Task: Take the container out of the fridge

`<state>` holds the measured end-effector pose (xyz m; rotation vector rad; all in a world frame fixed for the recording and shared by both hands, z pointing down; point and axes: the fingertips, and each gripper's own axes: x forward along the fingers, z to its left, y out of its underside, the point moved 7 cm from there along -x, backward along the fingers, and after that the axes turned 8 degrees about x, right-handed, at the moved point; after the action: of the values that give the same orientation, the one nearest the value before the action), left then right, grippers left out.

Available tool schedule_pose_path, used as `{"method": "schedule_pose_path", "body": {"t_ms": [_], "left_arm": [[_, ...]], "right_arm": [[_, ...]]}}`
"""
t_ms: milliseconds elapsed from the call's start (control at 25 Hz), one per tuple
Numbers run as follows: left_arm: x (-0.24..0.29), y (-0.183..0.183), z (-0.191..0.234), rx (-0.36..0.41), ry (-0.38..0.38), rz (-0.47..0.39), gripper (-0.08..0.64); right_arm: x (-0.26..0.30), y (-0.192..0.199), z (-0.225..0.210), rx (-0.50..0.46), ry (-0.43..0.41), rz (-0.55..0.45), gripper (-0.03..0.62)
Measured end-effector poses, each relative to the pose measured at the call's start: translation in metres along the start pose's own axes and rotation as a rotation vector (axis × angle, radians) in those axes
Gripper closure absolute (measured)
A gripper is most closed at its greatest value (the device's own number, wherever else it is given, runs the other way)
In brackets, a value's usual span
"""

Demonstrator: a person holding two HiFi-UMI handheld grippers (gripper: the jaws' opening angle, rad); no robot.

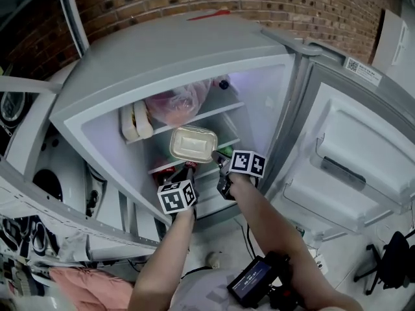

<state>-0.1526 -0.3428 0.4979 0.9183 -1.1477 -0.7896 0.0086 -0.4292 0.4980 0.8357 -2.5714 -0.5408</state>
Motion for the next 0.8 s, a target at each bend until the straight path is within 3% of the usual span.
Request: {"method": "schedule_pose_path", "body": {"t_ms": [240,800], "left_arm": [[-0.033,0.021,-0.006,0.008,-0.027,-0.008,0.555],[-0.109,0.09,-0.044,0.006,0.01,-0.021,0.555]], "right_arm": [[-0.024,0.023,0.003,-0.004,-0.014,0.013,0.549],[-0.099,0.096,-0.002,-0.011,-0.05,0.069,0.549]]}}
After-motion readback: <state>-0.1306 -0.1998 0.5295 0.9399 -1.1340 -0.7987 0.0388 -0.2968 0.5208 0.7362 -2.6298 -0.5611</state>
